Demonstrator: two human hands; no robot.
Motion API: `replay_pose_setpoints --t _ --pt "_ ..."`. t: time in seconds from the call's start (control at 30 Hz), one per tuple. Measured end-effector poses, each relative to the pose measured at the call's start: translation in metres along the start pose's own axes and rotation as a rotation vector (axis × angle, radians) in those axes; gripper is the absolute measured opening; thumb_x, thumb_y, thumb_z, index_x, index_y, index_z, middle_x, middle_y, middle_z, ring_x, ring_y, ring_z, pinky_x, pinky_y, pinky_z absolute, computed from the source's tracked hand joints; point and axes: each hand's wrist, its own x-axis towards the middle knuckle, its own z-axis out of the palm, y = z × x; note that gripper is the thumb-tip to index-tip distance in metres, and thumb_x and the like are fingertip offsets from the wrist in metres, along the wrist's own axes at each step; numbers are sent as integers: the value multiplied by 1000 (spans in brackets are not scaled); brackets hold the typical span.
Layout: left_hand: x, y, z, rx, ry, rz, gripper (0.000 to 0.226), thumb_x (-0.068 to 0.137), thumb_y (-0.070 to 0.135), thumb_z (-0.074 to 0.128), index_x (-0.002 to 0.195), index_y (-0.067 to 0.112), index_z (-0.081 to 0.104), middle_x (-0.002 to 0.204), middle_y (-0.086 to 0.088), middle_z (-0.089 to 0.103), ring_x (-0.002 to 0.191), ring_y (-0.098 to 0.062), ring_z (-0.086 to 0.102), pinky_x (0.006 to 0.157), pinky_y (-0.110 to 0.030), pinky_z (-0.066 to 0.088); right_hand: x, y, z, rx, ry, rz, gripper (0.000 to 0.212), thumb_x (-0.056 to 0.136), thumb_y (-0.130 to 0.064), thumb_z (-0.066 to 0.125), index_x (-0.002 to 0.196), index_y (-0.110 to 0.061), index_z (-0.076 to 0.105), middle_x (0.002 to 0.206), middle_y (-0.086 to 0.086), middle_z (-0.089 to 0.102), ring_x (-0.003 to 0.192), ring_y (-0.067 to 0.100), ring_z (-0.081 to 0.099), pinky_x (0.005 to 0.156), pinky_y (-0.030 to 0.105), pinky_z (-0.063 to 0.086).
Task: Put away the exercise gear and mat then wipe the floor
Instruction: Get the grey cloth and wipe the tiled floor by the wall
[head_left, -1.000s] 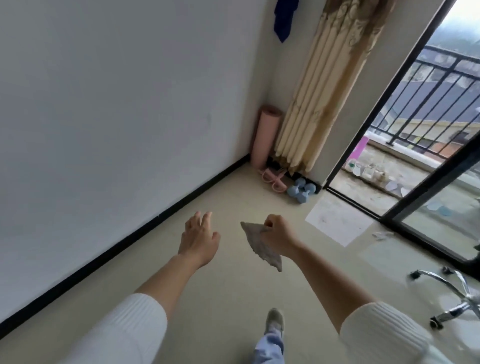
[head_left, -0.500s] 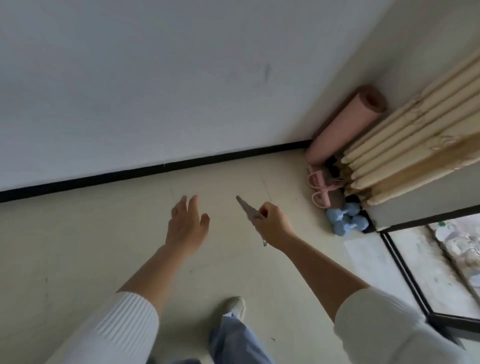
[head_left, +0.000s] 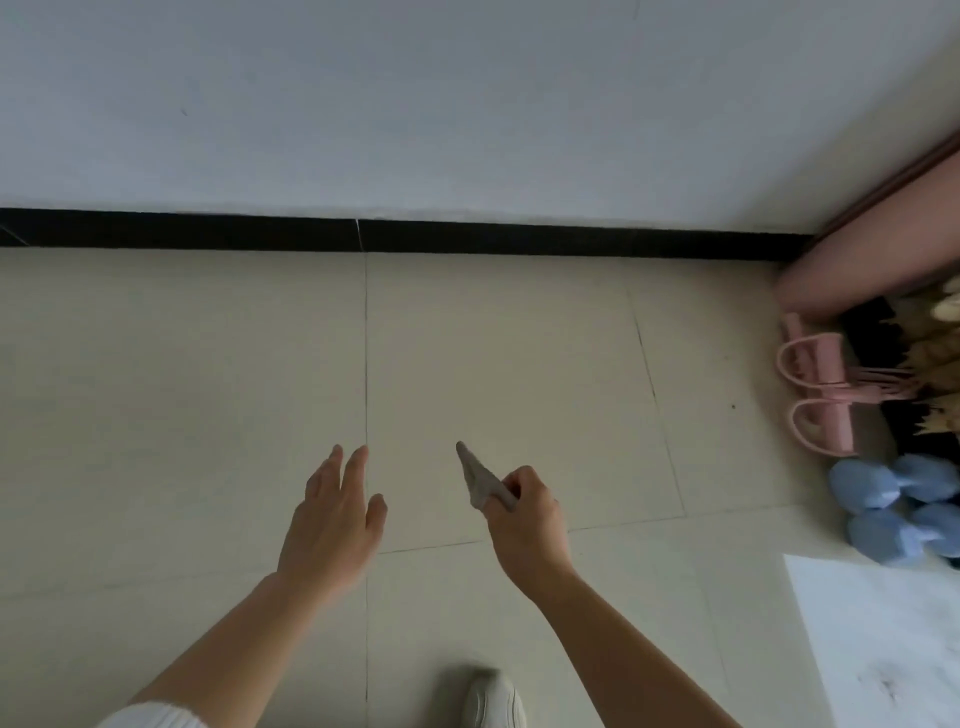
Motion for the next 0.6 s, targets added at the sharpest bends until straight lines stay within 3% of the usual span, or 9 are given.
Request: replay_pose_setpoints --t 0.3,0.4,0.47,0.53,0.6 --pt "137 -118 166 45 70 -12 60 99 34 30 151 18 4 158 -12 1 146 -27 6 114 -39 23 159 85 118 -34 129 -250 7 91 -23 44 91 -16 43 71 1 58 57 20 50 49 34 40" --pt "180 -136 172 115 124 -69 65 100 39 26 150 18 -10 158 -15 -9 146 -30 -2 118 -41 13 191 86 131 8 198 -317 6 92 -20 45 91 -14 44 67 -2 55 57 19 50 47 29 39" --pt "197 -123 162 -63 218 -126 65 100 37 29 151 15 -5 158 -16 -6 146 -31 0 117 -43 12 200 86 133 20 236 -346 5 93 -18 45 93 -12 45 65 -4 53 53 17 48 40 23 36" --pt "201 -102 158 -202 305 -73 62 100 32 33 151 13 4 158 -15 2 145 -29 4 116 -42 12 202 88 131 29 245 -340 5 94 -16 45 94 -11 45 64 -4 52 47 13 46 32 17 32" --pt "197 -92 169 -157 321 47 61 100 31 33 151 13 6 158 -13 4 146 -27 6 117 -38 12 202 89 128 19 243 -346 5 93 -16 44 95 -11 45 64 -4 53 49 13 47 38 21 37"
